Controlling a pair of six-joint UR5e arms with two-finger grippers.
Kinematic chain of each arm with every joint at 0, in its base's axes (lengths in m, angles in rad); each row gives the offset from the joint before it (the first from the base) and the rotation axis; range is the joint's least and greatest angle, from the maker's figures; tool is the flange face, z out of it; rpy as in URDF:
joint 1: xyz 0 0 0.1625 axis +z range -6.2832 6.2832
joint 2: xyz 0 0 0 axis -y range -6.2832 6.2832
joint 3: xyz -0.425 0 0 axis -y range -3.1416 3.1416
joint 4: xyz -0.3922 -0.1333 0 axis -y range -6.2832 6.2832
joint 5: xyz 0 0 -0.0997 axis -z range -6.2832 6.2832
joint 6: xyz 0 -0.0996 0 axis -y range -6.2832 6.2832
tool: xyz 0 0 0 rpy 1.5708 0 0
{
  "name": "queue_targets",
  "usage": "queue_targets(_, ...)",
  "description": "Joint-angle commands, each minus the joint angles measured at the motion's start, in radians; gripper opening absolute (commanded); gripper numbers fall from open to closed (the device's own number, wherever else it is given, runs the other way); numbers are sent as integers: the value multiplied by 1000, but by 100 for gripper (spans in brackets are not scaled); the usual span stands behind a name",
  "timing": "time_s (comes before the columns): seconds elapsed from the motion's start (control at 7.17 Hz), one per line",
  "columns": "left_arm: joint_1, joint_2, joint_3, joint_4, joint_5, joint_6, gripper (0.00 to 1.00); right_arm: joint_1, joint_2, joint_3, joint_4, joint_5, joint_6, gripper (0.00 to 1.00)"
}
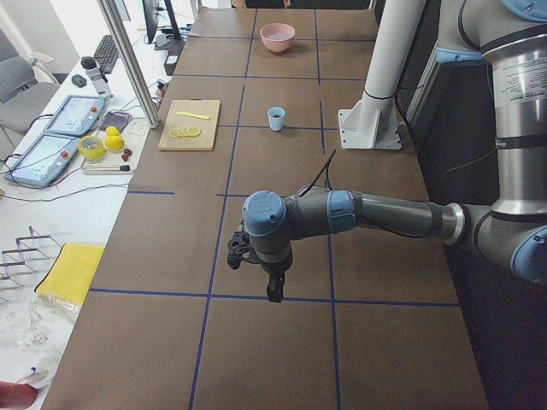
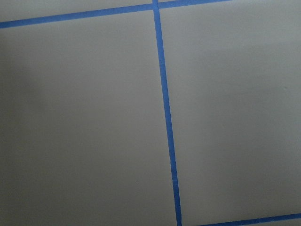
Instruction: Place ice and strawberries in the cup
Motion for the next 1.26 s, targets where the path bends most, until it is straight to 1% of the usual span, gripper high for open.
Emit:
queue_targets(0.0,1,3,7,0,0,-3,100,1,-9,4,0,-7,7,100)
queue_targets(0.42,0,-2,24,-35,-14,-9,100,1,14,-7,2,-13,8,100)
queue_targets(0.56,0,-3,38,-80,-15,-12,100,1,14,-7,2,-14,8,100)
queue_targets(0.7,0,-5,67,-161,-14,-117,100,1,14,-6,2,-19,10,100)
queue_targets(0.84,0,0,75,-230,-9,-153,100,1,14,-6,2,-18,11,100)
queue_targets(1.12,1,0,80,-238,-3,-150,100,1,9,-9,0,-16,14,100)
